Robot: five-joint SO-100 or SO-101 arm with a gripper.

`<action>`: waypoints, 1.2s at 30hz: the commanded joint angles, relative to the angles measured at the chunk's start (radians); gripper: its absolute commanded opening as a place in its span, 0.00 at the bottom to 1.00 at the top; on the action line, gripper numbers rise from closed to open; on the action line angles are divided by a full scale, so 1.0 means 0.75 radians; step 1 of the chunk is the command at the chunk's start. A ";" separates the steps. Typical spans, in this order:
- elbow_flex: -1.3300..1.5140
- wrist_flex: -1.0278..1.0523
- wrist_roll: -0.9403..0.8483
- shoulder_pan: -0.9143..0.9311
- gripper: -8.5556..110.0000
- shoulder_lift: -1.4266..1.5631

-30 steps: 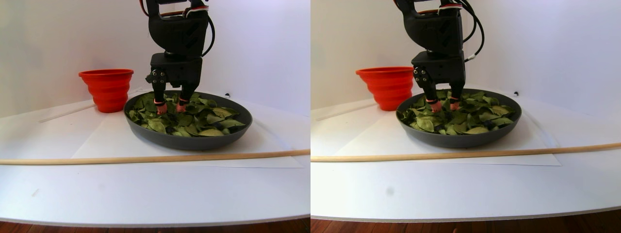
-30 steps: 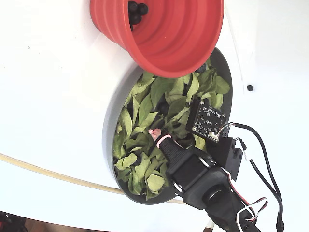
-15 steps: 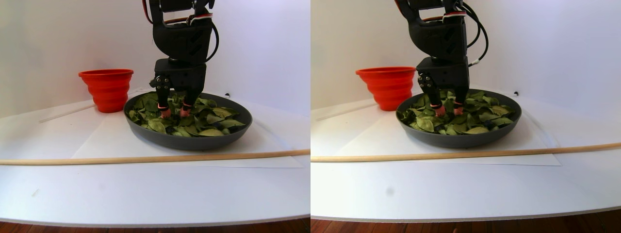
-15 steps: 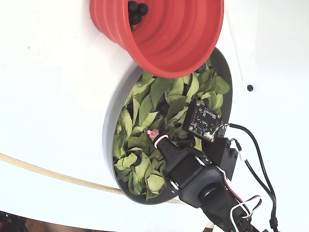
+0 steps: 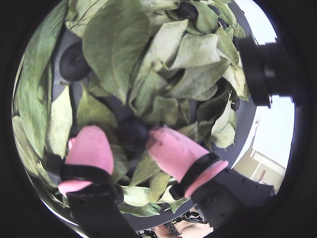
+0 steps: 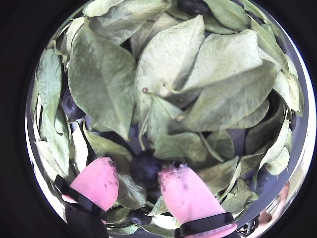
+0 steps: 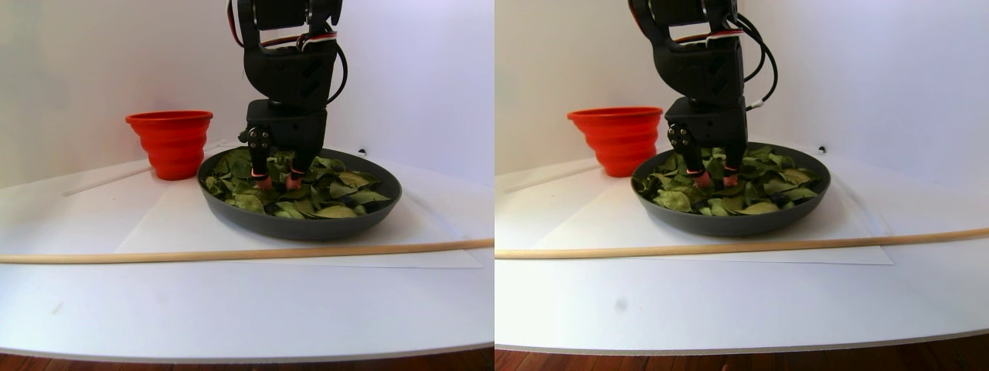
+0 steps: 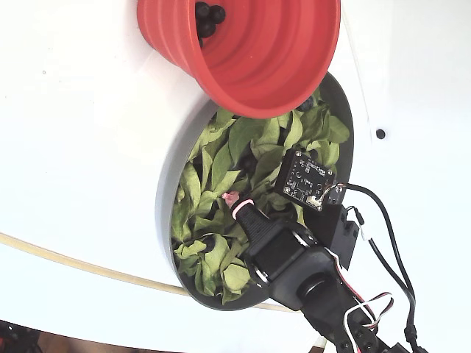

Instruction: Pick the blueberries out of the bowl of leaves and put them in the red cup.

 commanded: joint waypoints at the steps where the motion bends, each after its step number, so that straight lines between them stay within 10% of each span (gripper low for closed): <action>1: -0.035 -0.016 0.004 0.020 0.20 0.002; 36: 0.041 -0.041 -0.033 0.004 0.13 0.029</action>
